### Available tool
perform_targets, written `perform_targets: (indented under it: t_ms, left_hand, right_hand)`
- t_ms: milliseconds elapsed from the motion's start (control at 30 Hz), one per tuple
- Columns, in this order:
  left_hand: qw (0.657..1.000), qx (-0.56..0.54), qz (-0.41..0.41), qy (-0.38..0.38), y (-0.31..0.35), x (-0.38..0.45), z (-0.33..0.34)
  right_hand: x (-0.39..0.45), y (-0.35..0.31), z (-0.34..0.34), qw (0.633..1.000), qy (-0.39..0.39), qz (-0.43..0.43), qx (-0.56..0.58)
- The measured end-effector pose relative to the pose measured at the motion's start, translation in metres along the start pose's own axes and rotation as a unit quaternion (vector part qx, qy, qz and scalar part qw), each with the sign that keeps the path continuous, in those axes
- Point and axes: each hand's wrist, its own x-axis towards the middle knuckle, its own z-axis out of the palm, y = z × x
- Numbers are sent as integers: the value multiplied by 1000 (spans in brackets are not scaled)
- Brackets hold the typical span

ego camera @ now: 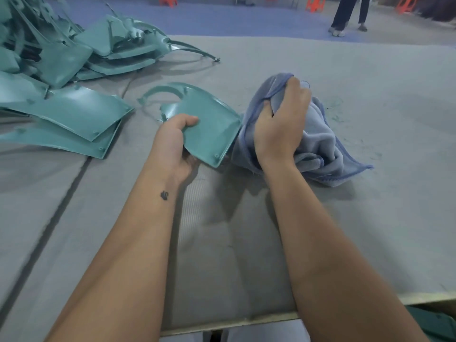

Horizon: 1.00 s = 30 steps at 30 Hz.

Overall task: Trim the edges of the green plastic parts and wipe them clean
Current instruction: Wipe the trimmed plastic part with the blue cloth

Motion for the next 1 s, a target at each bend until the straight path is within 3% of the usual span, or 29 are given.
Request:
perform_targets:
  t_ms: [133,233,333,433,600,667,767,900,1000]
  left_hand:
    - [999,26,-34,-29,5,-3,-6]
    - [998,20,-28,-44,4,-4,-2]
    - [988,-86,0,-128,4,-7,1]
    - [970,-139,9,-199,7,-7,-2]
    - [976,-170,32,-131,5,6,-9]
    - [977,-176,24,-119,4,9,-9]
    - [972,-204,38,-106,1,10,-5]
    - [971,-192,47,-137,-5,11,0]
    - [973,-175,31,-150,-6,14,-2]
  right_hand:
    - [-5,-14,-5,995,9,-93,-34]
    - [-13,-24,3,982,-132,-132,-15]
    - [-24,-30,14,950,-296,-100,-3]
    - [-27,-33,11,933,-351,-49,67]
    - [-29,-33,4,877,-446,-37,173]
    - [-33,-36,8,870,-460,-68,162]
    - [-37,-33,23,896,-416,-136,71]
    - [-29,-25,31,910,-403,-90,-37]
    - [-27,-23,25,918,-389,-62,40]
